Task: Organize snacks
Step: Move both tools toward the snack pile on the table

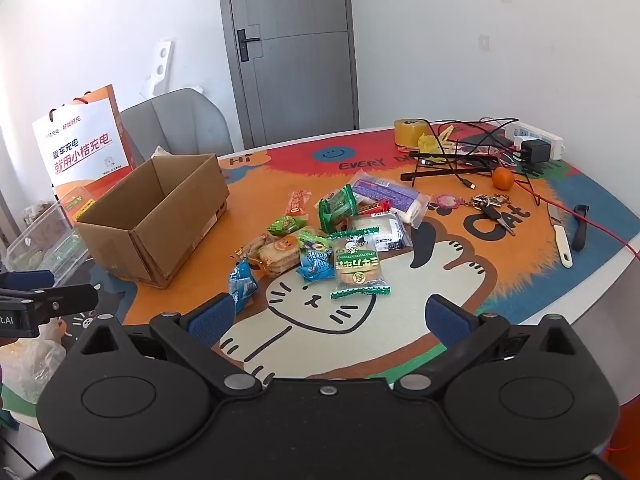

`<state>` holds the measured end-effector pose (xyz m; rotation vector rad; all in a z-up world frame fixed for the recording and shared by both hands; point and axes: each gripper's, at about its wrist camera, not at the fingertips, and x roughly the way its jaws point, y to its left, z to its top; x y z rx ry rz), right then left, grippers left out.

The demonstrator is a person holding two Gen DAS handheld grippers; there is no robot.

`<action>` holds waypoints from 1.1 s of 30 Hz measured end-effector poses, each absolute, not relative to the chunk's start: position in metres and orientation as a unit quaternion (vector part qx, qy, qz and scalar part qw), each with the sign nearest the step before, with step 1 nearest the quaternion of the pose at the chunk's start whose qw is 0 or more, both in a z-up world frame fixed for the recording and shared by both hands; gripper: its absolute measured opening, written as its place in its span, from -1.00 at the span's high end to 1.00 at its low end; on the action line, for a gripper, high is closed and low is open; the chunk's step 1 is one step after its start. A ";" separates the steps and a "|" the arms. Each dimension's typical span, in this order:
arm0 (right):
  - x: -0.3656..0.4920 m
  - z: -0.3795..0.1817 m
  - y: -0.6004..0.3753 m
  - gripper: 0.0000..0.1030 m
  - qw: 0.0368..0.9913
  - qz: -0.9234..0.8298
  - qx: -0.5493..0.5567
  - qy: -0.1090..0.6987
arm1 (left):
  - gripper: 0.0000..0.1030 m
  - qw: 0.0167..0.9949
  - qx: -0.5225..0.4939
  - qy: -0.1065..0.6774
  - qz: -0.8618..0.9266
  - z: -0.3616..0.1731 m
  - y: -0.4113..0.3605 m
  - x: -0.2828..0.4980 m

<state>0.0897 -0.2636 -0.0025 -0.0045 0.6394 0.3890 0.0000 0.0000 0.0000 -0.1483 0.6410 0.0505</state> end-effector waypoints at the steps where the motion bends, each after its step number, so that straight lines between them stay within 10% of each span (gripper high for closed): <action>1: 0.089 -0.002 -0.264 -1.00 0.931 0.190 -0.003 0.311 | -1.00 0.946 -0.073 0.314 0.025 0.000 0.000 0.000; 33: 0.088 0.005 -0.261 -1.00 0.934 0.185 0.019 0.304 | -1.00 0.940 -0.091 0.329 0.020 0.007 0.004 -0.003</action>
